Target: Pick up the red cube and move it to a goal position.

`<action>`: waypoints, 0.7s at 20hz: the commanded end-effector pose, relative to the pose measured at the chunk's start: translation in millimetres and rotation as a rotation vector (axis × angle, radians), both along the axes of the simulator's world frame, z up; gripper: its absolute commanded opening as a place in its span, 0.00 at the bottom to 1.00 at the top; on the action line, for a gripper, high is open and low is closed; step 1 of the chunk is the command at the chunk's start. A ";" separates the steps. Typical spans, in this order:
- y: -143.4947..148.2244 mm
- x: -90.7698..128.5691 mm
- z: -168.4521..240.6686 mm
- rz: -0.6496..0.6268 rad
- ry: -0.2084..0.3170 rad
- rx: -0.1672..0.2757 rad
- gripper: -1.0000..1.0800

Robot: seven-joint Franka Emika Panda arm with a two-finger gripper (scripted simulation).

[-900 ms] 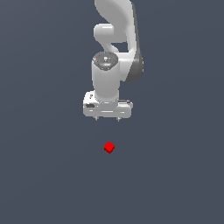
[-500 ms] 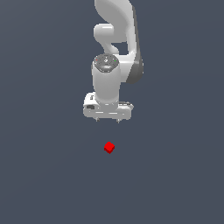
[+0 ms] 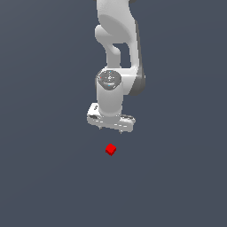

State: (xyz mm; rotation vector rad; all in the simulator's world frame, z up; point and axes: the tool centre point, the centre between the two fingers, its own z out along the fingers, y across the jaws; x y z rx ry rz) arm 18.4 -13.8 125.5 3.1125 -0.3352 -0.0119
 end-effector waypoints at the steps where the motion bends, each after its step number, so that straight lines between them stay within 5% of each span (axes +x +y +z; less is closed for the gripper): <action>1: 1.7 7.5 -15.5 -0.058 -0.001 0.001 0.96; 14: 1.7 49.1 -90.4 -0.353 -0.009 0.006 0.96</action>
